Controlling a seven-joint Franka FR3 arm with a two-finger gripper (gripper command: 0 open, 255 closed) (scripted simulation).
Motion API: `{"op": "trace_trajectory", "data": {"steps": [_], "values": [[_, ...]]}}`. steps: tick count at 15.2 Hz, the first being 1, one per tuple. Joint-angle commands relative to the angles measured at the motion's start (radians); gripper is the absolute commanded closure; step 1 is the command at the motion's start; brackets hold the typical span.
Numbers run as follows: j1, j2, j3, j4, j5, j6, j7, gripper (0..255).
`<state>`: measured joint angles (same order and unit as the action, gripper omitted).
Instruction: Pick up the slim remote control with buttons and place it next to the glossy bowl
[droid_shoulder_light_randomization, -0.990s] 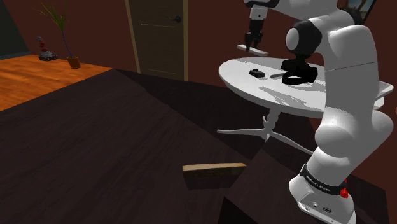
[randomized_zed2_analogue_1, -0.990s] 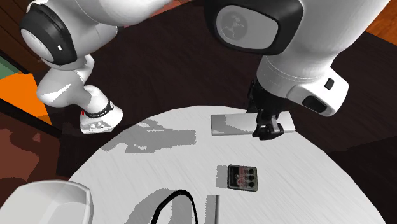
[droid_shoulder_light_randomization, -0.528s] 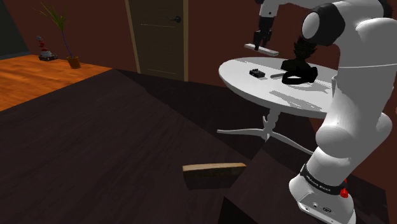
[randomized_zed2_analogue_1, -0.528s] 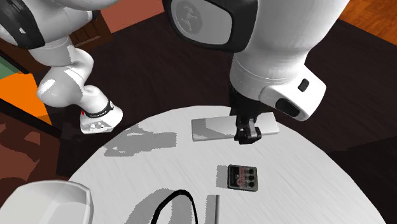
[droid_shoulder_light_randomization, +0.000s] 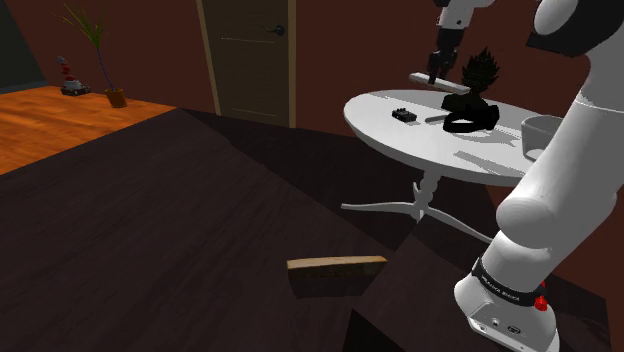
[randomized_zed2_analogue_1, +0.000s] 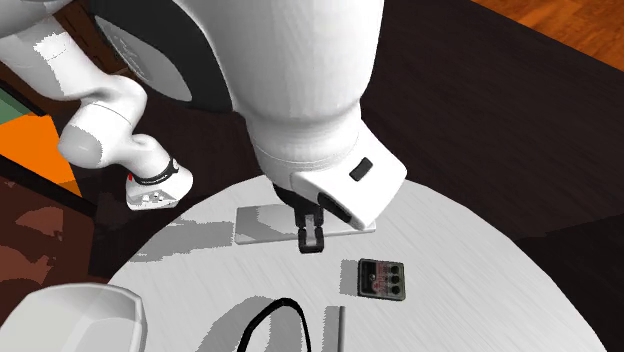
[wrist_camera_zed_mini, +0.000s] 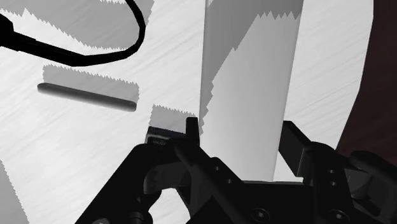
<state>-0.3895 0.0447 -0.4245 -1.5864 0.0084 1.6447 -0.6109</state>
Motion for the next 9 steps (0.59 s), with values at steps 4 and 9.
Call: {"op": "trace_trajectory", "data": {"steps": [4, 9], "values": [[-0.026, -0.154, -0.026, -0.167, -0.065, 0.029, -0.046, 255], [-0.066, -0.285, -0.055, -0.288, -0.127, 0.033, -0.1, 255]]}}
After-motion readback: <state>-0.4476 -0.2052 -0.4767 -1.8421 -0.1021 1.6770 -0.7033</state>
